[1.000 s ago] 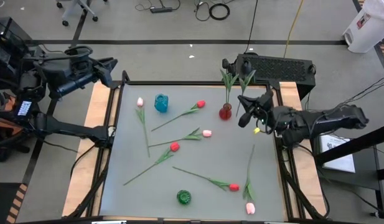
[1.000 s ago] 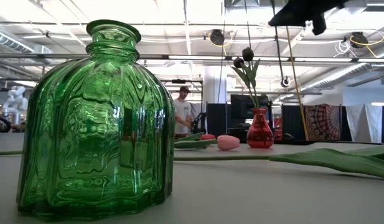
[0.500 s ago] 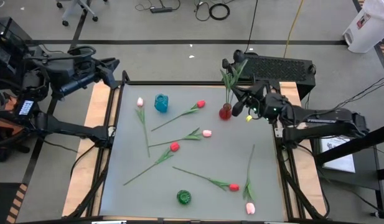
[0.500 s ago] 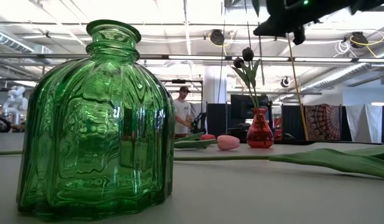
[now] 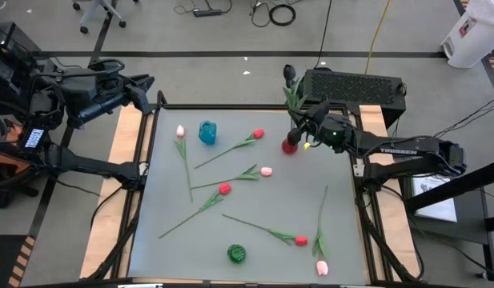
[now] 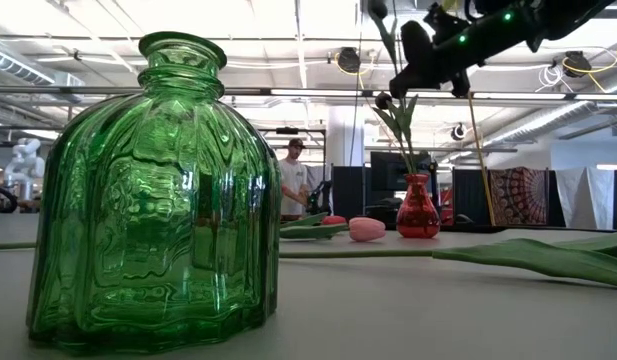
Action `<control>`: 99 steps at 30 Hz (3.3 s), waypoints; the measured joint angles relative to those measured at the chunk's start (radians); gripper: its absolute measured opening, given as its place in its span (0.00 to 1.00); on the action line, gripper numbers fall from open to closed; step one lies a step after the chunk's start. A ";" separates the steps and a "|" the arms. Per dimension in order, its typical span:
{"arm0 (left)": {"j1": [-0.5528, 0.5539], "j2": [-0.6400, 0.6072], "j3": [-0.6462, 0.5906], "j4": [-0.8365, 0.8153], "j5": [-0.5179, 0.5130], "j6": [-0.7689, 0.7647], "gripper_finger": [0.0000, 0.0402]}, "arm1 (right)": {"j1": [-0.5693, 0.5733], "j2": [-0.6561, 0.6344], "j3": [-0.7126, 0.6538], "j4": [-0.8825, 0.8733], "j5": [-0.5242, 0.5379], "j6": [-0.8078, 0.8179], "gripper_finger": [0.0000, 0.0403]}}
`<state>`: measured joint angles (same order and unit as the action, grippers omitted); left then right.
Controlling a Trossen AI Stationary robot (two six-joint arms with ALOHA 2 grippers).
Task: Sort flowers into vase by color
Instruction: Put the black tulip into the red vase, then put the bottom orange tulip into the blue vase
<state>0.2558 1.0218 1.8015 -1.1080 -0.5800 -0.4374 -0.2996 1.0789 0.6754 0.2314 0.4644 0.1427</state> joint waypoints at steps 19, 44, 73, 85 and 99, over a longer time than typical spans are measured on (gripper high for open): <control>0.000 0.000 0.000 -0.001 0.000 0.001 0.26 | -0.015 0.078 0.000 -0.027 0.005 -0.004 0.01; 0.000 0.000 0.000 0.000 0.004 -0.001 0.26 | 0.010 -0.009 0.000 -0.170 -0.079 0.055 0.47; 0.000 0.002 0.000 0.000 0.027 -0.004 0.26 | 0.307 -0.250 0.000 -0.281 -0.097 0.197 0.52; -0.001 0.048 0.000 0.000 0.291 -0.005 0.26 | 0.466 -0.249 0.000 -0.391 -0.257 0.471 0.52; -0.165 0.253 0.000 0.005 0.629 0.007 0.26 | 0.581 -0.249 0.000 -0.462 -0.258 0.528 0.52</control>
<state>0.0906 1.2746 1.8012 -1.1027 0.0486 -0.4305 0.2814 0.8299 0.6754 -0.2309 0.2062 0.6704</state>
